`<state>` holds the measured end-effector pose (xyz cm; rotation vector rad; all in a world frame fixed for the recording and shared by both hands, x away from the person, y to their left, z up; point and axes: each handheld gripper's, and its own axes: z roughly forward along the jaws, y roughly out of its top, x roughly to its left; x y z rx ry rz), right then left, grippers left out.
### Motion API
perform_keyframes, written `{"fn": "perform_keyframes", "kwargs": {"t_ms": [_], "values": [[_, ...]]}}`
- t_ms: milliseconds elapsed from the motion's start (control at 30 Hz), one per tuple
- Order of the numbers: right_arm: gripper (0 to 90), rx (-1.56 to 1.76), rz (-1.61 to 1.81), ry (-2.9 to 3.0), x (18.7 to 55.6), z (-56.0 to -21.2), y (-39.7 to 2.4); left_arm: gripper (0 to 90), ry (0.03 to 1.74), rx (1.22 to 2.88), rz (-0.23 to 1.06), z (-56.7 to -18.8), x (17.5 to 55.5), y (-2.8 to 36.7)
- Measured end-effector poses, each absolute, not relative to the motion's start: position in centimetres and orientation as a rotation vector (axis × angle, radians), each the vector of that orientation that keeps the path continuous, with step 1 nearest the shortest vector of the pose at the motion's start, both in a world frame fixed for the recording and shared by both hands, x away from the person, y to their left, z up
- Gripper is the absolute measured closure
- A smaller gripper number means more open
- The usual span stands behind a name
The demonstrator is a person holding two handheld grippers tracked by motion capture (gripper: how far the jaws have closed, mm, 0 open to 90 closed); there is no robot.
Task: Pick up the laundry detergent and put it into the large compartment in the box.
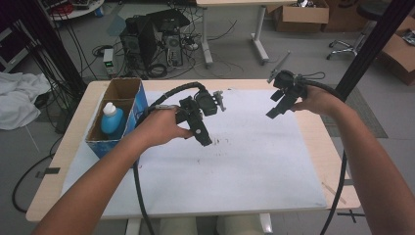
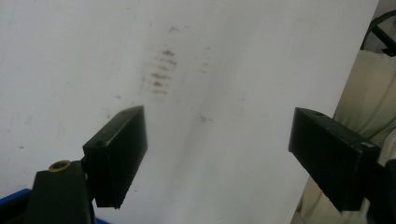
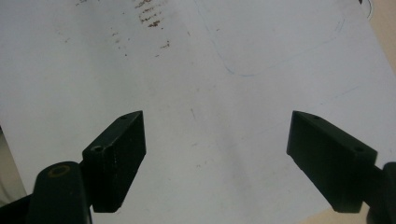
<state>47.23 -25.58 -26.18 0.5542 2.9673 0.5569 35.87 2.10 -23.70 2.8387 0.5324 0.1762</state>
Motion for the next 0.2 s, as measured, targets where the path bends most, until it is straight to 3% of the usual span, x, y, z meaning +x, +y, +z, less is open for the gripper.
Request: {"fn": "perform_keyframes", "kwargs": {"t_ms": [200], "values": [[19.9,0.555,0.558,2.965,47.17,-26.06,-25.62,20.5,0.535,2.834,0.179,-23.70,35.89,2.18]]}}
